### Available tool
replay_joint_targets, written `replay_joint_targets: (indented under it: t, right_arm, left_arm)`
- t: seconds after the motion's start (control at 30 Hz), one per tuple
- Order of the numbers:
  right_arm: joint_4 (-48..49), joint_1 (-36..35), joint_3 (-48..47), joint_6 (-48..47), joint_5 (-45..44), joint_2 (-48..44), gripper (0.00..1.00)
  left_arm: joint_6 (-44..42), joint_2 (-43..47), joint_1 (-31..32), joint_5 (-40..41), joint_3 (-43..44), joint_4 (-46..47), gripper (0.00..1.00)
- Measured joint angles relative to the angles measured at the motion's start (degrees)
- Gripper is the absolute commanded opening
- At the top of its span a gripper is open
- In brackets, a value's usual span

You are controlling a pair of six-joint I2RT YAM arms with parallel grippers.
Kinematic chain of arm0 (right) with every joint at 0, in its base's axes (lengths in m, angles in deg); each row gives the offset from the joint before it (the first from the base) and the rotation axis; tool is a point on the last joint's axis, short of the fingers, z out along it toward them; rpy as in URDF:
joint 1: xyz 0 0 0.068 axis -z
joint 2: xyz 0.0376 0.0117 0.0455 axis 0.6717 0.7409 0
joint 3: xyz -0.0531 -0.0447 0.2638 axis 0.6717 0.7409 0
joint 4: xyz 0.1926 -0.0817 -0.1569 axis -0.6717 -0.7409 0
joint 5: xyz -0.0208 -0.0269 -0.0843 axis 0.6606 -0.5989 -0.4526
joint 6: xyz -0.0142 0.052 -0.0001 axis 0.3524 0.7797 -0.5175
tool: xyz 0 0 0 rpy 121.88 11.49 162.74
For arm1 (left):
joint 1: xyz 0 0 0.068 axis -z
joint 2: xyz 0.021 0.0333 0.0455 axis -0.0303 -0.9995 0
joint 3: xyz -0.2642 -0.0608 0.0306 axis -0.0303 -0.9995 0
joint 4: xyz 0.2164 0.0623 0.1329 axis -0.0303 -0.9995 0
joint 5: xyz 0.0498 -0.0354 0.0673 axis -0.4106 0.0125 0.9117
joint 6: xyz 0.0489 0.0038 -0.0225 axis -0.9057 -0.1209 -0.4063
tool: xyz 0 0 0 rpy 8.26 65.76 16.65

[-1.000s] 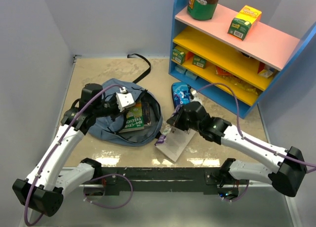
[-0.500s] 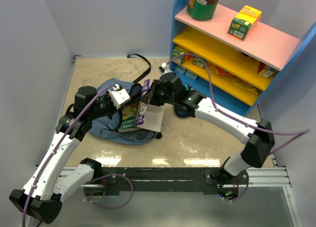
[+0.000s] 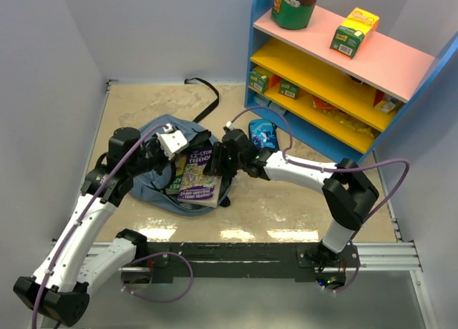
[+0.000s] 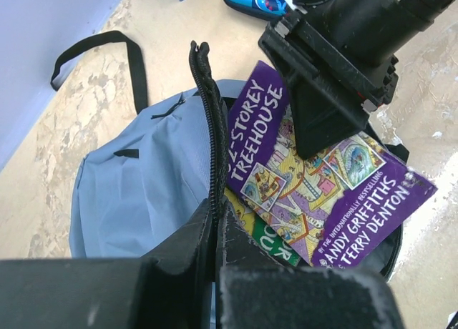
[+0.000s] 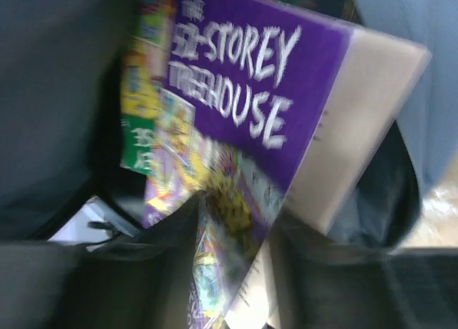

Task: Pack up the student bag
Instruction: Place the book in the student bag.

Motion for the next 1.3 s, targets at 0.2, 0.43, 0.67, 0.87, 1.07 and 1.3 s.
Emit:
replay_joint_targets:
  t: [0.2,0.43,0.67,0.87,1.07,1.3]
  right_arm:
    - [-6.2,-0.4,-0.2,-3.3,-3.7,-0.4,0.67]
    - [-10.3,-0.4,5.4,-4.9,-7.6,-9.0,0.63]
    - [-8.4,-0.4,11.1,-4.2,-8.4,-14.3,0.47]
    - [-3.6,-0.4,12.2,-3.6,-6.4,-9.2,0.43]
    - [3.4,-0.3,12.2,-2.6,-3.5,-4.5,0.32]
    - [8.8,-0.7,10.2,-1.1,-1.8,-0.9,0.22]
  left_arm:
    - [0.0,-0.9,0.0,-0.9,0.1,0.0,0.0]
    - [0.0,-1.5,0.0,-1.7,0.1,0.0,0.0]
    - [0.0,-2.6,0.0,-1.7,1.4,-0.5,0.0]
    - [0.0,-2.7,0.0,-1.9,2.5,-1.9,0.0]
    - [0.0,-2.7,0.0,-2.0,2.6,-2.3,0.0]
    - [0.0,-2.7,0.0,-2.5,2.6,-2.3,0.0]
